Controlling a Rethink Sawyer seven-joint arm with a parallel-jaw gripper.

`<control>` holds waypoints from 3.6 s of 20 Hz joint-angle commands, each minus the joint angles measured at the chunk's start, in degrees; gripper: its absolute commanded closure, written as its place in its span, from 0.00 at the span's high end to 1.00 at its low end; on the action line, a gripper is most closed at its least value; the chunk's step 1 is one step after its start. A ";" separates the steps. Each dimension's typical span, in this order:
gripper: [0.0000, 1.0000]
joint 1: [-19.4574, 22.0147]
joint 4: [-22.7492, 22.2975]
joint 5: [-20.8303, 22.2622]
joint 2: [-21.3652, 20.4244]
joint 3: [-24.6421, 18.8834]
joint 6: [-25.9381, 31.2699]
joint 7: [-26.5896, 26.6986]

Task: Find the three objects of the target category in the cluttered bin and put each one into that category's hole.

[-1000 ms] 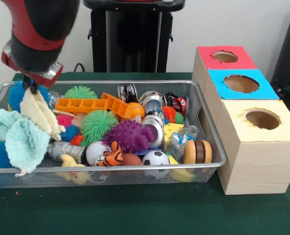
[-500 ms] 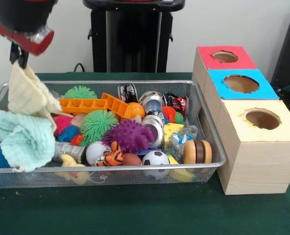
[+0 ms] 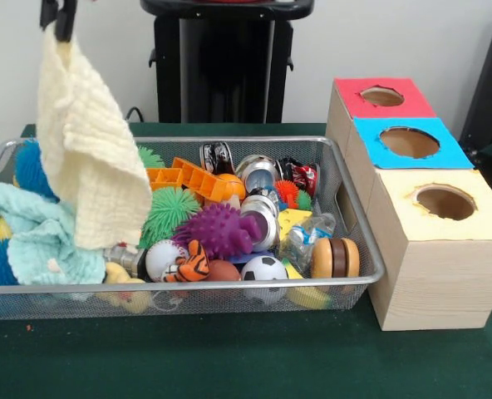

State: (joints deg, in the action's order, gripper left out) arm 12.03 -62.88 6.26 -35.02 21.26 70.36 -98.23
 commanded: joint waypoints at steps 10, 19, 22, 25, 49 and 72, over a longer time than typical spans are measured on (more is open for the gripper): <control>0.00 -7.35 -7.91 -10.74 -1.86 -5.45 8.69 -13.27; 0.00 -10.04 -7.38 -12.68 -2.03 -3.27 11.53 -14.02; 1.00 -10.50 -8.18 -13.05 -1.96 -2.92 12.57 -14.14; 1.00 -10.49 -9.39 -12.53 -2.26 -2.65 11.25 -12.86; 1.00 10.81 -16.03 -2.04 -0.65 -19.59 -19.20 16.32; 1.00 20.91 -13.45 7.95 7.22 -34.70 -29.35 15.37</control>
State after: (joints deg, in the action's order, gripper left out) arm 31.09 -70.14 9.30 -31.35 -5.62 45.03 -98.19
